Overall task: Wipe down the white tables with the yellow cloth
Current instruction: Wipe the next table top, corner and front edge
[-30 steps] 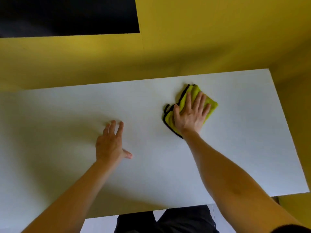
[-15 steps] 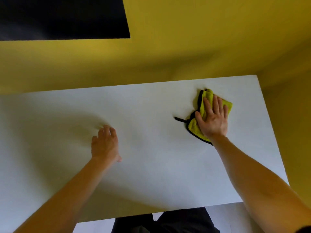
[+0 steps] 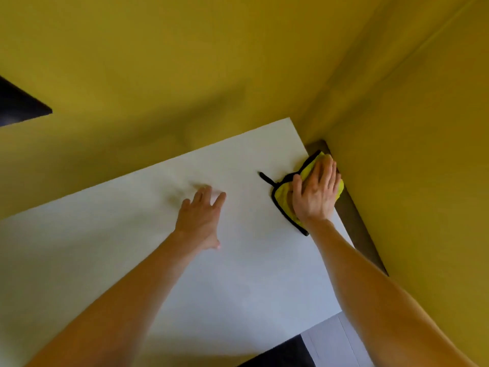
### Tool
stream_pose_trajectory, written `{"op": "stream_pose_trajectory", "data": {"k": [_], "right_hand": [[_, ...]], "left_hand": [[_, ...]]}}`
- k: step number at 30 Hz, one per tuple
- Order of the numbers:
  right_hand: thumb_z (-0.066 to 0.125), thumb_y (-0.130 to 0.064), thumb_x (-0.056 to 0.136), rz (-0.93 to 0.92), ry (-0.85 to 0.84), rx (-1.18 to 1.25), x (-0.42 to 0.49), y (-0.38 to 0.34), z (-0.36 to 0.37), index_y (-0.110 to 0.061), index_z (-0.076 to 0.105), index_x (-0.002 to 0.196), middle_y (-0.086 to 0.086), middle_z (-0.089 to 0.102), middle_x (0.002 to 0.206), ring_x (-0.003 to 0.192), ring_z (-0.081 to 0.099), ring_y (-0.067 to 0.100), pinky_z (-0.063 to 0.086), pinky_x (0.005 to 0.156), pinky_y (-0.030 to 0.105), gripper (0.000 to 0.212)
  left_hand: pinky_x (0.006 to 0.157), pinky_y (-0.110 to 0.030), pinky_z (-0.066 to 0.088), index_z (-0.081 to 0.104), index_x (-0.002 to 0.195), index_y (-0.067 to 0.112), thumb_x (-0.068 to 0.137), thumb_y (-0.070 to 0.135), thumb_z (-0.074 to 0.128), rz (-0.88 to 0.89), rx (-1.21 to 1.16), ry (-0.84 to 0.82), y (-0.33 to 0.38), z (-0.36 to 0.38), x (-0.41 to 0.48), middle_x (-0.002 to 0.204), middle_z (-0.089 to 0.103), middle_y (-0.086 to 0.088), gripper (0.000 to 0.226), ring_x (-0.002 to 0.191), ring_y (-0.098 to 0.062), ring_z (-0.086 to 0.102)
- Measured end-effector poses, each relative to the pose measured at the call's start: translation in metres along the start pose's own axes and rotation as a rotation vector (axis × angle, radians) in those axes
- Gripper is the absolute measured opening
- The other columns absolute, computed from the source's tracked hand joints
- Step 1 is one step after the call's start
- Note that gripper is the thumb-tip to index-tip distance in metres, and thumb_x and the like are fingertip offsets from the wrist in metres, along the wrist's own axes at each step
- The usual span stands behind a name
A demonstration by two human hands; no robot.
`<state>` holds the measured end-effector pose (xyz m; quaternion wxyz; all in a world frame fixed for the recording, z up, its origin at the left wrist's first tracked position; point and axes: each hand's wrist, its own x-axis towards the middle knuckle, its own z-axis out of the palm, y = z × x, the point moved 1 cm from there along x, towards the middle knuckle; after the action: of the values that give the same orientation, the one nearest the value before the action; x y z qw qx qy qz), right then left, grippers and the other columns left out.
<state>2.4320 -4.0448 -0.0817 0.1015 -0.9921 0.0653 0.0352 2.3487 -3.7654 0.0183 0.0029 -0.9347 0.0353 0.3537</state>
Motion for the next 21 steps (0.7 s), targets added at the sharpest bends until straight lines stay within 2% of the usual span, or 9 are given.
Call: {"op": "stream_pose_trajectory", "data": {"k": [3, 5, 7, 9, 10, 12, 16, 19, 21], "right_hand": [[0.030, -0.079, 0.105, -0.083, -0.077, 0.031, -0.008, 0.014, 0.000, -0.010, 0.011, 0.173, 0.017, 0.006, 0.181, 0.169, 0.002, 0.032, 0.007, 0.136, 0.055, 0.098], [0.032, -0.084, 0.103, -0.101, -0.107, 0.031, -0.011, 0.018, 0.001, -0.014, 0.012, 0.173, 0.018, 0.009, 0.180, 0.168, 0.007, 0.034, 0.013, 0.135, 0.056, 0.101], [0.032, -0.087, 0.100, -0.085, -0.105, 0.035, -0.001, 0.015, 0.002, -0.017, 0.018, 0.171, 0.019, 0.025, 0.175, 0.160, 0.029, 0.039, 0.031, 0.129, 0.055, 0.101], [0.036, -0.088, 0.098, -0.078, -0.059, 0.068, 0.028, 0.000, 0.002, -0.018, 0.029, 0.165, 0.016, 0.051, 0.153, 0.135, 0.055, 0.038, 0.052, 0.109, 0.049, 0.097], [0.039, -0.088, 0.098, -0.076, -0.036, 0.091, 0.048, -0.012, 0.003, -0.017, 0.034, 0.161, 0.013, 0.059, 0.141, 0.123, 0.061, 0.036, 0.055, 0.099, 0.047, 0.094], [0.044, -0.084, 0.098, -0.074, -0.010, 0.134, 0.093, -0.040, 0.007, -0.014, 0.043, 0.154, 0.011, 0.065, 0.128, 0.112, 0.065, 0.036, 0.055, 0.089, 0.045, 0.089], [0.046, -0.078, 0.101, -0.084, 0.024, 0.163, 0.148, -0.081, 0.020, -0.011, 0.056, 0.141, 0.010, 0.071, 0.118, 0.102, 0.068, 0.035, 0.054, 0.080, 0.043, 0.079], [0.048, -0.071, 0.105, -0.057, 0.092, 0.233, 0.123, -0.065, 0.024, -0.012, 0.062, 0.132, 0.007, 0.071, 0.112, 0.095, 0.068, 0.033, 0.055, 0.077, 0.042, 0.066], [0.049, -0.069, 0.107, 0.005, 0.099, 0.244, 0.083, -0.037, 0.020, -0.013, 0.062, 0.132, 0.006, 0.070, 0.113, 0.095, 0.066, 0.031, 0.054, 0.081, 0.042, 0.062]], "left_hand": [[0.131, -0.060, 0.022, -0.018, 0.169, 0.027, 0.056, 0.069, 0.098, 0.023, 0.048, 0.054, 0.031, -0.026, 0.051, 0.175, -0.019, -0.019, 0.167, 0.167, -0.039, -0.009], [0.130, -0.069, 0.018, -0.028, 0.166, 0.027, 0.052, 0.072, 0.099, -0.003, 0.069, 0.045, 0.043, -0.038, 0.078, 0.172, -0.032, -0.023, 0.176, 0.165, -0.043, -0.018], [0.126, -0.074, 0.021, -0.031, 0.164, 0.026, 0.049, 0.073, 0.099, -0.025, 0.093, 0.017, 0.047, -0.040, 0.094, 0.169, -0.036, -0.026, 0.180, 0.164, -0.047, -0.021], [0.126, -0.074, 0.022, -0.033, 0.163, 0.027, 0.048, 0.075, 0.098, -0.029, 0.108, 0.007, 0.045, -0.038, 0.099, 0.169, -0.036, -0.025, 0.181, 0.163, -0.048, -0.022], [0.127, -0.073, 0.022, -0.034, 0.163, 0.028, 0.049, 0.076, 0.097, -0.025, 0.107, 0.004, 0.045, -0.036, 0.099, 0.170, -0.037, -0.024, 0.180, 0.163, -0.046, -0.023], [0.128, -0.072, 0.020, -0.037, 0.161, 0.029, 0.050, 0.076, 0.097, -0.022, 0.104, 0.003, 0.043, -0.034, 0.099, 0.171, -0.037, -0.022, 0.180, 0.163, -0.045, -0.024], [0.129, -0.073, 0.016, -0.042, 0.159, 0.029, 0.052, 0.075, 0.097, -0.023, 0.101, -0.006, 0.044, -0.031, 0.103, 0.170, -0.040, -0.021, 0.181, 0.161, -0.045, -0.029], [0.129, -0.072, 0.016, -0.044, 0.158, 0.029, 0.052, 0.076, 0.096, -0.027, 0.103, -0.018, 0.046, -0.030, 0.104, 0.168, -0.043, -0.020, 0.181, 0.161, -0.044, -0.032], [0.129, -0.072, 0.016, -0.043, 0.158, 0.029, 0.050, 0.076, 0.096, -0.027, 0.103, -0.020, 0.046, -0.032, 0.102, 0.169, -0.042, -0.020, 0.182, 0.161, -0.043, -0.032]]}}
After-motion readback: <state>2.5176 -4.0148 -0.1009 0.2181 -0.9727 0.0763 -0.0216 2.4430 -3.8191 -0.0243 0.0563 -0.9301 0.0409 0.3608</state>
